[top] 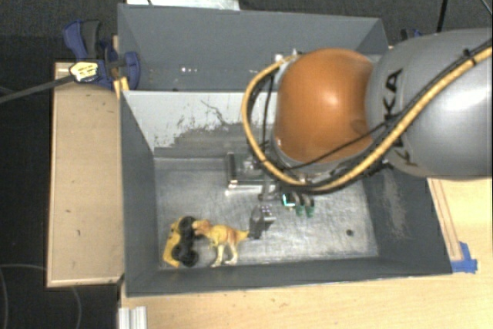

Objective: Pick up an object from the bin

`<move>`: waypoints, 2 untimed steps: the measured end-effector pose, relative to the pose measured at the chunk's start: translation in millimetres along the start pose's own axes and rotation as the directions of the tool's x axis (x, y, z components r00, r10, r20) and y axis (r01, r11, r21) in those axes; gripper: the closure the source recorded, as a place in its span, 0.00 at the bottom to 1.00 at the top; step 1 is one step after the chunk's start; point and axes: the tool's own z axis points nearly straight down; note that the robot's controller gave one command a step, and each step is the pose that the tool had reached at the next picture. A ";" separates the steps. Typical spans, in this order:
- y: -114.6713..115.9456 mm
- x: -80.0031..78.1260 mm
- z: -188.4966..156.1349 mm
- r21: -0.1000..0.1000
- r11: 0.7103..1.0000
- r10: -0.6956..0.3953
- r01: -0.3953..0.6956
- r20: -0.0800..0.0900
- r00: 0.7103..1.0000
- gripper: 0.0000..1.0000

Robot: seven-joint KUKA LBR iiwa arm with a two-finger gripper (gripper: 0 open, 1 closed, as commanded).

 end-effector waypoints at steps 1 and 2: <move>-0.7 -1.7 -3.3 -0.002 1.000 0.005 -0.005 0.007 1.000 0.00; 13.2 -12.0 66.5 -0.004 0.998 0.062 -0.061 0.012 0.998 0.00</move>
Offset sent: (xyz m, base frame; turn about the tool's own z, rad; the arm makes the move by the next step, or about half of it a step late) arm 0.0197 0.0288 -0.1530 0.1288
